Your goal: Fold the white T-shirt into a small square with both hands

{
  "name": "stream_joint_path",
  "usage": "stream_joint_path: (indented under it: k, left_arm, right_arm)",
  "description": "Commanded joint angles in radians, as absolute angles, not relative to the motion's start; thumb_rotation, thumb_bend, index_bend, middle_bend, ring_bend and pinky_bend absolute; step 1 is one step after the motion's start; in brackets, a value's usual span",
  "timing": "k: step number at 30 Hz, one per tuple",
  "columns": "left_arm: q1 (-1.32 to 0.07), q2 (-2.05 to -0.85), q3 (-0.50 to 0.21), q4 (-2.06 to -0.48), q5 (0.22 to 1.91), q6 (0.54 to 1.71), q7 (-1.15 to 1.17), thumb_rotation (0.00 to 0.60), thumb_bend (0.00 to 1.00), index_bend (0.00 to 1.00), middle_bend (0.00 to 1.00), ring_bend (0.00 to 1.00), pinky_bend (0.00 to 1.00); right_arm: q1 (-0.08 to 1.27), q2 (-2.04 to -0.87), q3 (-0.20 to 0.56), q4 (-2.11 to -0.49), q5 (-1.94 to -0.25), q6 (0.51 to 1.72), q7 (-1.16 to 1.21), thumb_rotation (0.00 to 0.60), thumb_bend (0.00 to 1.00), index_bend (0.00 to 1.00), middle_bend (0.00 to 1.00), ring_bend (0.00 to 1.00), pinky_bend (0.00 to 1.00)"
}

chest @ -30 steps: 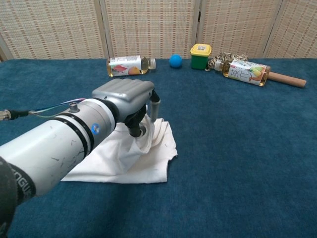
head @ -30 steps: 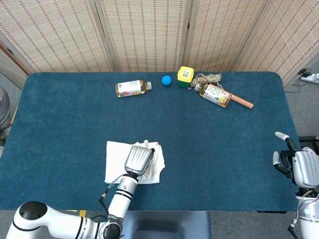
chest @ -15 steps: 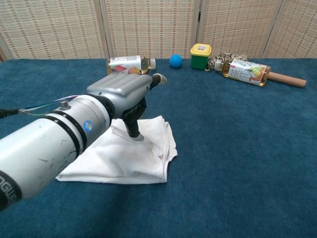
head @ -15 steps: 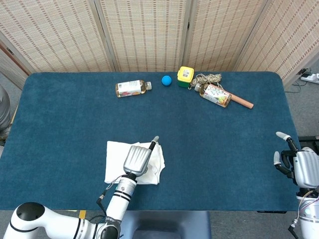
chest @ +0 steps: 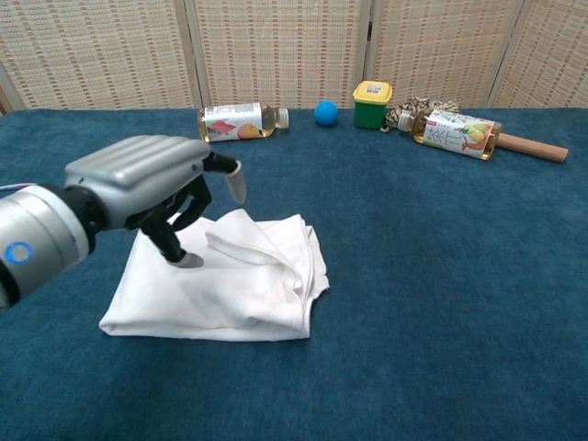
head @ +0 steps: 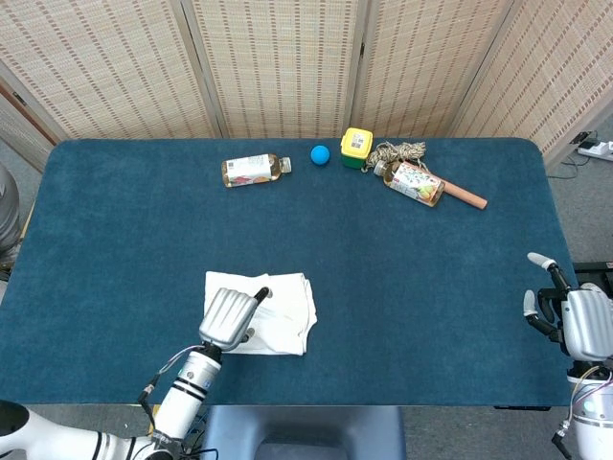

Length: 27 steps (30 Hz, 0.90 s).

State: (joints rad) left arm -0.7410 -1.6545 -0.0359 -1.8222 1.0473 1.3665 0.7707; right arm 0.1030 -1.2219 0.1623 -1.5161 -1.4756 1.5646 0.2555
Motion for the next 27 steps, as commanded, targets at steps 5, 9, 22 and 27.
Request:
stream_joint_path:
  k: [5, 9, 22, 27]
  left_arm:
    - [-0.685, -1.549, 0.052, -1.797, 1.083, 1.284, 0.713, 0.6, 0.3, 0.46, 0.83, 0.79, 0.9]
    - [-0.682, -1.552, 0.037, -1.774, 1.051, 1.235, 0.693, 0.6, 0.3, 0.43, 0.83, 0.78, 0.9]
    - [-0.739, -1.6, -0.082, -1.715, 0.875, 1.121, 0.714, 0.6, 0.32, 0.35, 0.83, 0.78, 0.9]
    - [-0.774, -1.624, -0.125, -1.716, 0.82, 1.108, 0.743, 0.6, 0.32, 0.34, 0.83, 0.78, 0.9]
  right_arm:
    - [0.107, -1.221, 0.163, -1.521, -1.478, 1.561, 0.249, 0.6, 0.53, 0.22, 0.94, 0.96, 1.0]
    - [0.11, -1.223, 0.165, -1.527, -1.48, 1.559, 0.244, 0.6, 0.53, 0.22, 0.94, 0.96, 1.0]
    - [0.105, -1.225, 0.166, -1.523, -1.47, 1.56, 0.247, 0.6, 0.53, 0.22, 0.94, 0.96, 1.0]
    - [0.102, -1.226, 0.167, -1.519, -1.467, 1.564, 0.252, 0.6, 0.53, 0.22, 0.94, 0.96, 1.0]
